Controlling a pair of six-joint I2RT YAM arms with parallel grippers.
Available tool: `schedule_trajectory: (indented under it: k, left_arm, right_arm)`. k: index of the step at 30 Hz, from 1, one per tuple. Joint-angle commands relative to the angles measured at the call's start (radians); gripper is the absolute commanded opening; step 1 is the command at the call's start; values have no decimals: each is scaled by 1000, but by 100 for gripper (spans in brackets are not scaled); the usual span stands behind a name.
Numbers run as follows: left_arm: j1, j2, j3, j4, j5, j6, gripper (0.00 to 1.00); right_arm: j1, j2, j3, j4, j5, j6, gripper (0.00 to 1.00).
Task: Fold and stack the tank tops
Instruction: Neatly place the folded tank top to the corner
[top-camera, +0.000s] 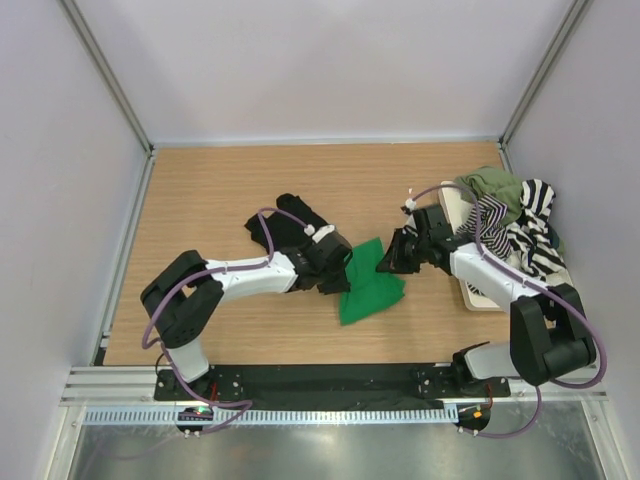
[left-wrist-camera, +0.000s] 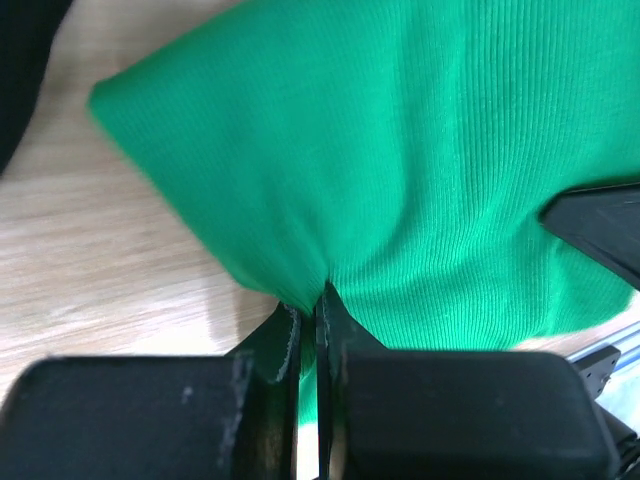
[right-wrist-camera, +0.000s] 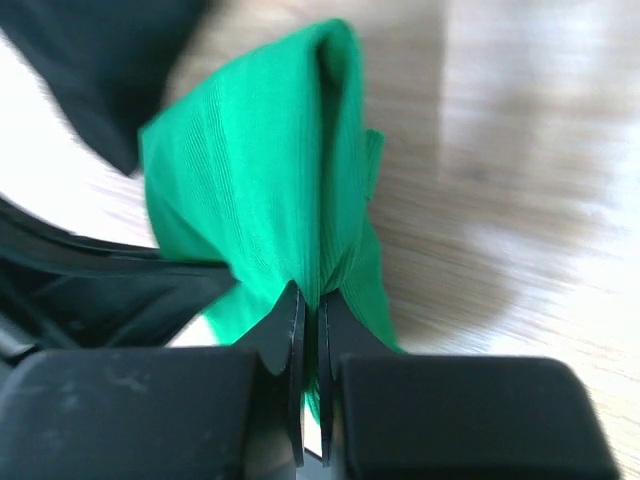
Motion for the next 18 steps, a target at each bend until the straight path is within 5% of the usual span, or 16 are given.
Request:
schedule_trajectory:
  k: [1, 10, 18]
  left_arm:
    - [5, -66, 99, -79, -69, 56, 0]
    - [48, -155, 216, -236, -146, 141, 0]
    - [254, -265, 161, -250, -67, 185, 0]
  right_arm:
    - [1, -53, 118, -22, -37, -16, 1]
    - [9, 31, 327, -57, -79, -7, 1]
    - [87, 238, 593, -56, -100, -4, 1]
